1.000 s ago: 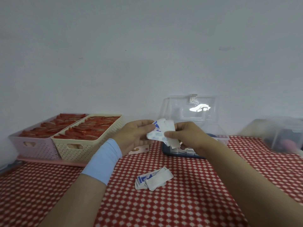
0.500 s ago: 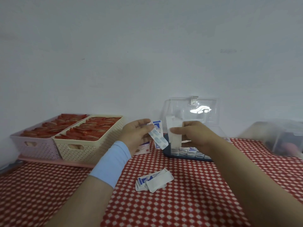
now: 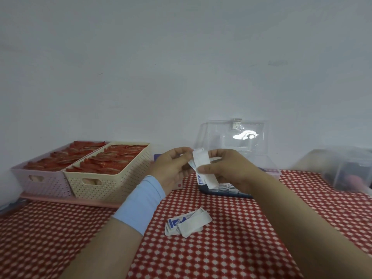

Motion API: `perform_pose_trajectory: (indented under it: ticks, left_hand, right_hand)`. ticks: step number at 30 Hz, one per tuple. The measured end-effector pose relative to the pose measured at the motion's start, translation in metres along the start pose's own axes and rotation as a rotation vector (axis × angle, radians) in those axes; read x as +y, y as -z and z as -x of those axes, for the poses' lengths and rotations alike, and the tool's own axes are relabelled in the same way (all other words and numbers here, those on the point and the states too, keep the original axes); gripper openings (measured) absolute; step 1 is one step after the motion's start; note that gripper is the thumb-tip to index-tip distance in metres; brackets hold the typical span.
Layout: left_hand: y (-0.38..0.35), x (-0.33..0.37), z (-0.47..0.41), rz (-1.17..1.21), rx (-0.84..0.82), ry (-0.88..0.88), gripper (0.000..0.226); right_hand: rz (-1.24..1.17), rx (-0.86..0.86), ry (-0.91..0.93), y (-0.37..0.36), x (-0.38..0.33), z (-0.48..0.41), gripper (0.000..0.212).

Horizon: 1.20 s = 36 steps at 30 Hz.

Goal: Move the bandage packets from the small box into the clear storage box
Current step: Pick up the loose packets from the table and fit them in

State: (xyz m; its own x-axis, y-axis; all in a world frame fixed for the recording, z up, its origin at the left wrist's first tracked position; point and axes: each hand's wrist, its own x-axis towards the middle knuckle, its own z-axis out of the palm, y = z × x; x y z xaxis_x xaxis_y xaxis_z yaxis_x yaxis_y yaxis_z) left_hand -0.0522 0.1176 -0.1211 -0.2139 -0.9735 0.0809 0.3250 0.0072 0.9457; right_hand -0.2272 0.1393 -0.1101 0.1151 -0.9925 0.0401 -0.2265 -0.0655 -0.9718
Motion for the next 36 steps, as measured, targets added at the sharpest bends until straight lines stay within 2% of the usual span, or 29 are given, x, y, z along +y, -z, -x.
perform_pose_trajectory:
  ticks: [2, 4, 7, 9, 10, 13, 16, 19, 22, 25, 28, 31, 33, 36]
  left_hand:
    - [0.002, 0.0, 0.002, 0.126, -0.097, 0.047, 0.026]
    - [0.006, -0.001, 0.002, 0.124, -0.175, 0.04, 0.032]
    - [0.014, -0.006, -0.002, -0.128, -0.17, -0.01, 0.028]
    - [0.017, -0.008, -0.003, -0.311, -0.147, -0.043, 0.033]
    - [0.017, -0.008, -0.003, -0.327, -0.159, -0.046, 0.037]
    - [0.014, -0.009, -0.003, -0.206, -0.234, -0.024, 0.039]
    - [0.007, -0.007, 0.002, -0.118, -0.265, -0.059, 0.028]
    - [0.003, -0.005, 0.004, -0.09, -0.199, -0.122, 0.029]
    - [0.003, -0.005, 0.004, -0.048, -0.149, -0.174, 0.034]
    - [0.001, -0.008, 0.002, -0.13, -0.154, -0.188, 0.032]
    - [-0.001, -0.011, 0.002, -0.261, -0.098, -0.232, 0.021]
    - [-0.004, -0.012, 0.001, -0.133, -0.092, -0.194, 0.007]
    - [-0.006, -0.01, 0.002, 0.002, -0.109, -0.157, 0.006]
    - [-0.005, -0.005, 0.003, 0.147, -0.125, -0.113, 0.009]
  right_hand:
    - [0.019, -0.016, -0.008, 0.001, -0.001, 0.0, 0.032]
    - [0.019, -0.043, -0.019, 0.002, -0.001, 0.001, 0.025]
    - [-0.04, -0.117, -0.084, 0.002, -0.002, 0.002, 0.023]
    - [-0.097, -0.174, -0.135, 0.0, -0.002, 0.003, 0.028]
    - [-0.116, -0.189, -0.144, -0.001, -0.002, 0.003, 0.029]
    - [-0.149, -0.225, -0.147, -0.001, -0.004, 0.005, 0.03]
    - [-0.29, -0.299, -0.219, 0.001, -0.007, 0.007, 0.022]
    - [-0.309, -0.357, -0.297, 0.004, -0.009, 0.011, 0.023]
    - [-0.274, -0.378, -0.295, 0.005, -0.007, 0.01, 0.024]
    - [-0.397, -0.314, -0.243, 0.001, -0.005, 0.008, 0.017]
    - [-0.425, -0.213, -0.168, -0.004, -0.004, 0.005, 0.022]
    - [-0.369, -0.146, -0.102, -0.007, -0.006, 0.005, 0.021]
    - [-0.262, -0.099, -0.062, -0.009, -0.008, 0.006, 0.026]
    - [0.109, 0.063, 0.046, -0.009, -0.01, 0.009, 0.039]
